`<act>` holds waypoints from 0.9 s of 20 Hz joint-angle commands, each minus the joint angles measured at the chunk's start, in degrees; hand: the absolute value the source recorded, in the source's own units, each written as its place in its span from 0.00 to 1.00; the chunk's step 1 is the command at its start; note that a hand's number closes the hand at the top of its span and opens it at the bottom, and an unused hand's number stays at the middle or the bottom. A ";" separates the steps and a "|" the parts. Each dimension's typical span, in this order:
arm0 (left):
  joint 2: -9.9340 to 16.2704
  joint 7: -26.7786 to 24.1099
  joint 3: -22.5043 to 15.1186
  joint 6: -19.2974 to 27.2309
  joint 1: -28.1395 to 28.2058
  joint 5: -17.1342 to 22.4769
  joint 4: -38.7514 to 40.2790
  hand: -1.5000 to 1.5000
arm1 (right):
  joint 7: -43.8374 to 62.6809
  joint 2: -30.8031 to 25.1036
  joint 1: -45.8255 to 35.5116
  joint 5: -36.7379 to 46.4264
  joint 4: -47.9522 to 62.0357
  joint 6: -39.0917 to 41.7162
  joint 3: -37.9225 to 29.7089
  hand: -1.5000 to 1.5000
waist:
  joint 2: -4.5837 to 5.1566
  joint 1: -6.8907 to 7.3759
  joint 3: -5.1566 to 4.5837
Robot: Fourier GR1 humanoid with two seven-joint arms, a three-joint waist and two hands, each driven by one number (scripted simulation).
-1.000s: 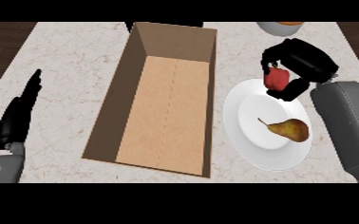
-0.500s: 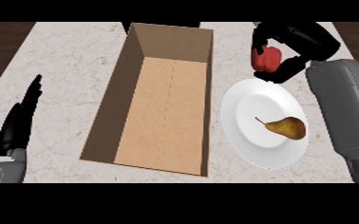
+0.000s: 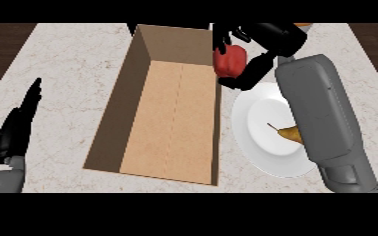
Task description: Pick the bell pepper from the plate and place it in the cardboard box
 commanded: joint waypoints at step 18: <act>-0.91 -2.93 0.81 -2.71 -2.65 -0.20 2.42 0.50 | 22.01 8.41 -18.44 -22.05 25.63 -25.18 30.16 1.00 | 0.84 3.52 -0.07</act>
